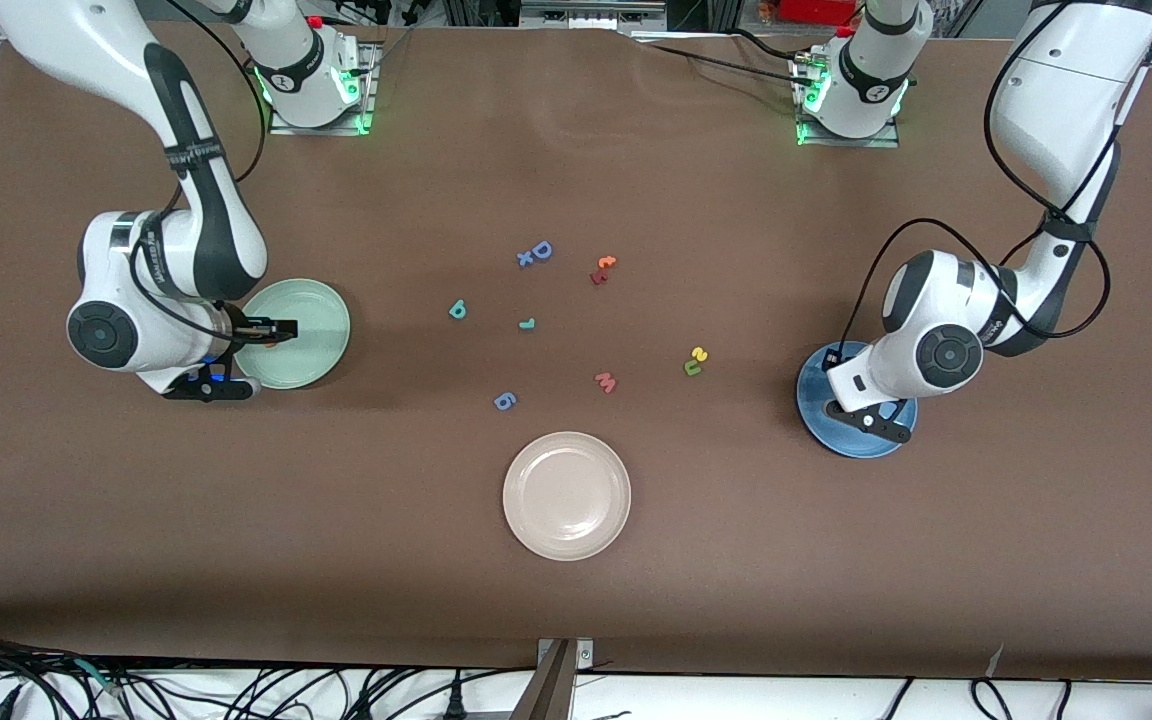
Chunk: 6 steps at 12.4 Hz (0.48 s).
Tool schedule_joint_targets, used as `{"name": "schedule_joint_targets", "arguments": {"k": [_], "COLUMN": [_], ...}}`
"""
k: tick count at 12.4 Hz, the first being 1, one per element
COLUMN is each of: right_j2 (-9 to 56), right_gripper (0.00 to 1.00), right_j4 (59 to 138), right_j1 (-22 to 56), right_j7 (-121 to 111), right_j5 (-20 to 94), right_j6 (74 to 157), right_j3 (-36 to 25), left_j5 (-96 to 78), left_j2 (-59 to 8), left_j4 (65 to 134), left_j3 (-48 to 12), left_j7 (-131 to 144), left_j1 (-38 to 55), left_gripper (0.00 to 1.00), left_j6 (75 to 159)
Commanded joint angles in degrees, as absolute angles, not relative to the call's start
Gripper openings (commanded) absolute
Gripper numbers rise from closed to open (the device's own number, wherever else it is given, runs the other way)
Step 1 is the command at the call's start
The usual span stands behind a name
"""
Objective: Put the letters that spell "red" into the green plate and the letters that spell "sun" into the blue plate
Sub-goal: 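Drop the 6 on the mint plate while the left gripper drops the u, then reach the right gripper to the teal 9 while the left gripper reaches the yellow 2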
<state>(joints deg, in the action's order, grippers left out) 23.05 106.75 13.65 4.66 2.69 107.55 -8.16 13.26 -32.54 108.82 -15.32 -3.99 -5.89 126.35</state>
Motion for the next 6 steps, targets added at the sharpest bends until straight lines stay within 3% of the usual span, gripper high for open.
{"name": "schedule_joint_targets", "arguments": {"k": [1, 6], "right_j2": [21.7, 22.1], "right_gripper": [0.99, 0.99], "right_j4": [104.2, 104.4], "right_j1": [13.8, 13.8], "right_j7": [11.4, 34.5], "right_j5": [3.7, 4.0], "right_j6": [104.1, 107.0], "right_j3": [-4.0, 7.7], "left_j5": [13.4, 12.0], "left_j2": [-30.0, -30.5], "left_j4": [108.7, 106.1], "left_j3": [-17.3, -25.0], "left_j7": [-4.4, -1.6], "left_j1": [-6.4, -4.6], "left_gripper": [1.0, 1.0], "left_j6": [126.0, 126.7]}}
